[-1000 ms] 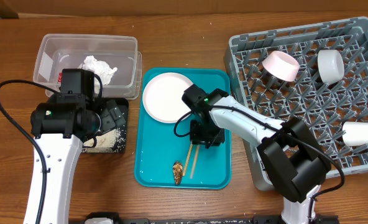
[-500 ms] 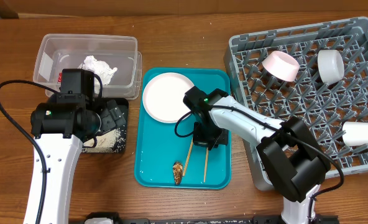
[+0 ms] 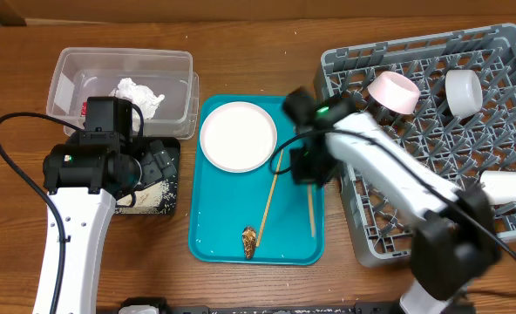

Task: Sort waste into correct bins and load items into the dishwasher
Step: 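Carry the chopstick to the rack and drop it in, then return the right gripper to the teal tray and grasp the second chopstick, then carry the second chopstick into the rack and release it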

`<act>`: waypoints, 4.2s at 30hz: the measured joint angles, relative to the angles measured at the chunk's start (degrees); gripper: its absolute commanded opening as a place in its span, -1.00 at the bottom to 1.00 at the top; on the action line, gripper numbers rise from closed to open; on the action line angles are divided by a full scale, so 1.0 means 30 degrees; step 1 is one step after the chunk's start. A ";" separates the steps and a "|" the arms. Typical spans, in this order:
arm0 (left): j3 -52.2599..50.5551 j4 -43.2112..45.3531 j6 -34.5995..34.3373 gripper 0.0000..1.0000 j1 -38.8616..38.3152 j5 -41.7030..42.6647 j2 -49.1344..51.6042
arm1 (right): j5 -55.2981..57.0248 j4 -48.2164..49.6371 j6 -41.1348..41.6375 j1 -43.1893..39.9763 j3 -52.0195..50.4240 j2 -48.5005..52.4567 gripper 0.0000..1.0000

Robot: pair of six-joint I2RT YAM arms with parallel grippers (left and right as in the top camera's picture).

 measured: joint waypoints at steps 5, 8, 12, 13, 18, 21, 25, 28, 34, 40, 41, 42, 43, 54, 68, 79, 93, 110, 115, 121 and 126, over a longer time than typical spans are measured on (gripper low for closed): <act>0.0000 0.0000 0.0000 1.00 0.0000 0.0000 0.0000 | 0.0240 -0.1180 -0.2900 -0.2251 0.0765 -0.2339 -0.92; 0.0000 0.0015 0.0000 1.00 0.0000 0.0000 0.0000 | 0.0459 -0.1778 -0.4277 -0.3490 0.0765 -0.2703 -0.92; 0.0000 0.0007 0.0000 1.00 0.0000 0.0000 0.0000 | 0.0721 -0.2412 -0.6011 -0.4743 0.0765 -0.2688 -0.92; 0.0000 0.0007 0.0000 1.00 0.0000 0.0000 0.0000 | 0.0780 -0.2426 -0.6331 -0.4940 0.0765 -0.2688 -0.92; 0.0000 0.0000 0.0000 1.00 0.0000 0.0000 0.0000 | 0.1027 -0.2412 -0.7227 -0.5457 0.0765 -0.2688 -0.92; 0.0000 0.0000 0.0000 1.00 0.0000 0.0000 0.0000 | 0.1078 -0.2280 -0.7446 -0.5537 0.0765 -0.2688 -0.92; 0.0000 0.0000 0.0007 1.00 0.0000 -0.0007 0.0000 | 0.1166 -0.1668 -0.7606 -0.5537 0.0510 -0.2688 -0.92; 0.0000 0.0007 0.0007 1.00 0.0000 0.0000 0.0000 | 0.1304 -0.1049 -0.7665 -0.5544 -0.0313 -0.2688 -0.92; 0.0000 0.0000 0.0007 0.99 0.0000 0.0007 0.0000 | 0.1749 0.0335 -0.7672 -0.5537 -0.2732 -0.2688 -0.83; 0.0000 0.0000 0.0007 1.00 0.0000 0.0007 0.0000 | 0.1851 0.0758 -0.7737 -0.5537 -0.3577 -0.2688 -0.56; 0.0000 -0.0007 0.0007 1.00 0.0000 0.0000 0.0000 | 0.1843 0.0801 -0.7715 -0.5544 -0.3577 -0.2688 -0.56; 0.0000 -0.0015 0.0007 1.00 0.0000 0.0000 0.0000 | 0.1829 0.0816 -0.7723 -0.5537 -0.3577 -0.2688 -0.57; 0.0000 -0.0007 0.0007 1.00 0.0000 0.0000 0.0000 | 0.1792 0.0816 -0.7715 -0.5537 -0.3585 -0.2688 -0.61; 0.0000 -0.0015 0.0007 1.00 0.0000 0.0007 0.0000 | 0.1654 0.0539 -0.5727 -0.5537 -0.2805 -0.2681 -0.77; 0.0000 0.0007 0.0007 1.00 0.0000 0.0073 0.0000 | -0.3541 0.3745 -0.1384 -0.1800 0.0080 -0.2681 0.12; 0.0000 0.0000 0.0007 1.00 0.0000 0.0066 0.0000 | -0.4546 0.6113 0.0175 0.1698 -0.0452 -0.1887 1.00; 0.0000 0.0000 0.0007 1.00 0.0000 0.0066 0.0000 | -0.1945 0.5268 0.5486 0.3089 -0.0714 0.3279 0.58; 0.0000 0.0000 0.0007 1.00 0.0000 0.0073 0.0000 | -0.1741 0.5887 0.6885 0.3082 -0.2127 0.4838 -0.92; 0.0000 0.0000 0.0007 1.00 0.0000 0.0073 0.0000 | -0.1785 0.5705 0.6965 0.3075 -0.2135 0.4801 -0.92; 0.0000 0.0000 0.0007 1.00 0.0000 0.0073 0.0000 | -0.1479 0.4102 0.6309 0.2951 -0.2018 0.4794 -0.92; 0.0000 -0.0015 0.0007 1.00 0.0000 0.0102 0.0000 | 0.0240 0.1763 0.5515 0.2091 -0.1399 0.3767 -0.92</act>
